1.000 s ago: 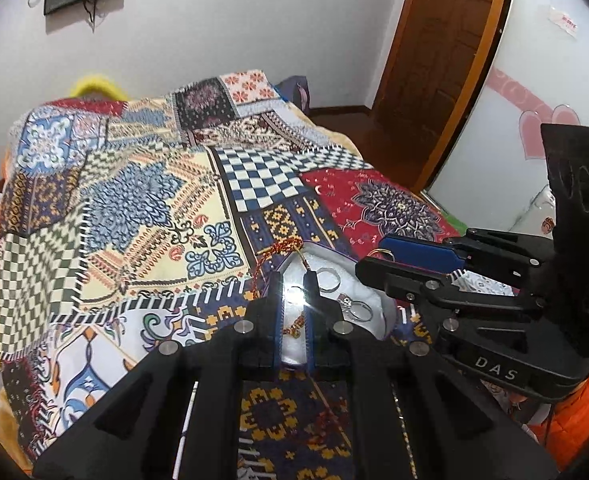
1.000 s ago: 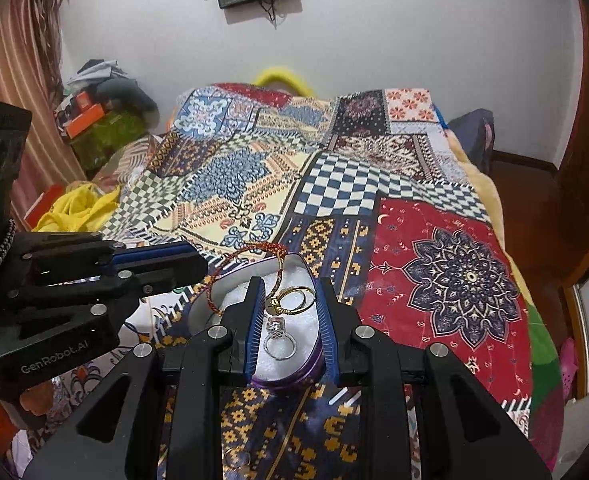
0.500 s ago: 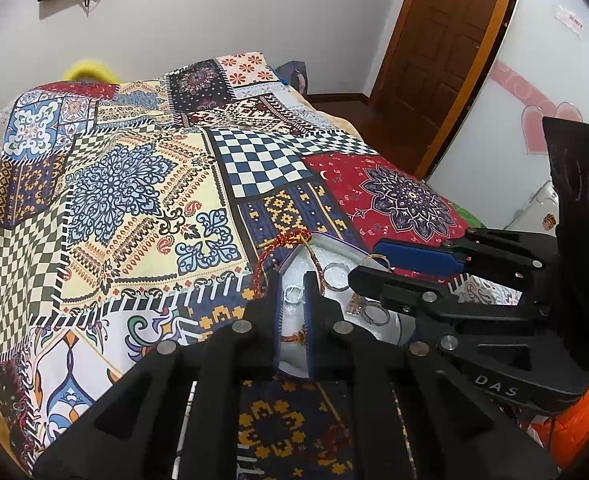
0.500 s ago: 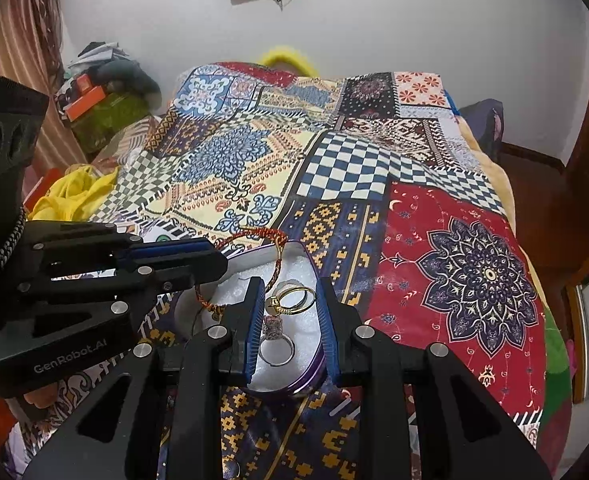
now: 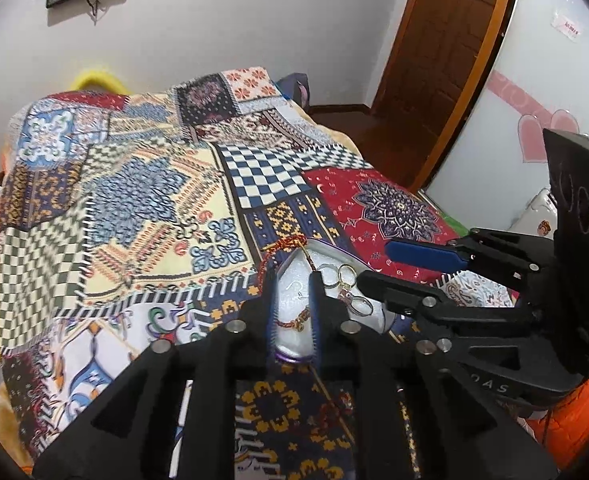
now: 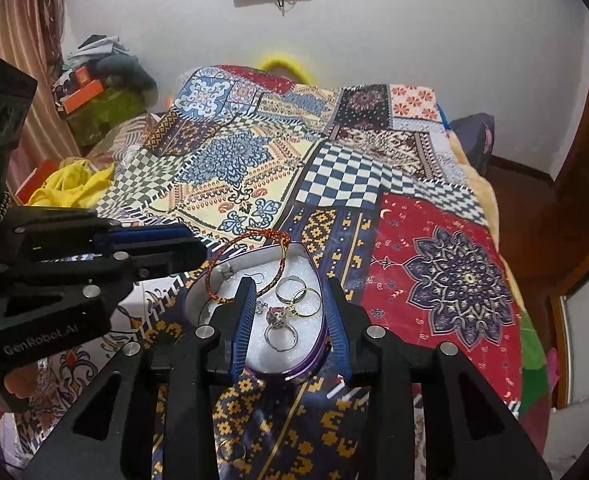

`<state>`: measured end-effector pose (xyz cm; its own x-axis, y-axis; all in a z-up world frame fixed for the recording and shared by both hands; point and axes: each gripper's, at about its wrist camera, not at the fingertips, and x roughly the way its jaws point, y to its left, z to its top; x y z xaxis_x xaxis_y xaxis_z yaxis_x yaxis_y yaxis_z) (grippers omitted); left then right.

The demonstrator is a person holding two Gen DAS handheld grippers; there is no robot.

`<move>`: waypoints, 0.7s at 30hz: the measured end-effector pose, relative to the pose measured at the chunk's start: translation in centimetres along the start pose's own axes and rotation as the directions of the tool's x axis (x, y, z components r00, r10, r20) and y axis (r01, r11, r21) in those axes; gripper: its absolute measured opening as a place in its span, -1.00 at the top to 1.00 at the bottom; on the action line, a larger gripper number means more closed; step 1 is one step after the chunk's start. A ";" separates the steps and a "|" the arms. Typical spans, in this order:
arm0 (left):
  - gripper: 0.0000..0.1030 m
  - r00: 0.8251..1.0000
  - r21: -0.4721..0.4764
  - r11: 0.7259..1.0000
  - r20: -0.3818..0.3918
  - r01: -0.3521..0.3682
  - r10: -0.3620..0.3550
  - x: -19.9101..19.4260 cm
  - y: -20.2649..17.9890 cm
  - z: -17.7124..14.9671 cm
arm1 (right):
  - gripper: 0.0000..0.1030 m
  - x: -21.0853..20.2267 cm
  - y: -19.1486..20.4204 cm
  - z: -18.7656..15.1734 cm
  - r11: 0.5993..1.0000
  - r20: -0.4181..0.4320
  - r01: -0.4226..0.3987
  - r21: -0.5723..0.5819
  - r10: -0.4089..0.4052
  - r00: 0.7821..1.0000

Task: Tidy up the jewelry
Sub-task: 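Lower the gold ring into the heart tin and open the right tool, then withdraw the right tool to a second gold ring on the cover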

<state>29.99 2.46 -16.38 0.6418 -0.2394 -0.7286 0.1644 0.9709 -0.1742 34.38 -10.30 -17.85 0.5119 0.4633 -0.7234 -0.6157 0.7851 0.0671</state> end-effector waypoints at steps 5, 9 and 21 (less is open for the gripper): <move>0.50 1.000 0.001 1.000 0.024 -0.012 0.012 -2.4 -0.3 -0.3 | 0.36 -2.0 0.4 -0.1 1.000 0.030 0.016 0.003 -0.016 0.999; 0.42 0.999 0.004 1.000 0.037 -0.027 0.026 -4.1 -0.7 -0.9 | 0.35 -3.5 0.5 -0.6 1.000 0.048 0.014 0.022 -0.015 0.999; 0.32 0.999 0.015 0.999 -0.010 -0.030 0.030 -5.7 -1.4 -4.0 | 0.35 -3.4 1.3 -4.2 0.999 -0.021 0.003 0.046 -0.002 1.000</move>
<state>23.10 2.46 -14.67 0.6387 -0.2098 -0.7403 0.1564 0.9774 -0.1421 29.32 -12.64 -18.20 0.5007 0.4529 -0.7377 -0.5859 0.8046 0.0962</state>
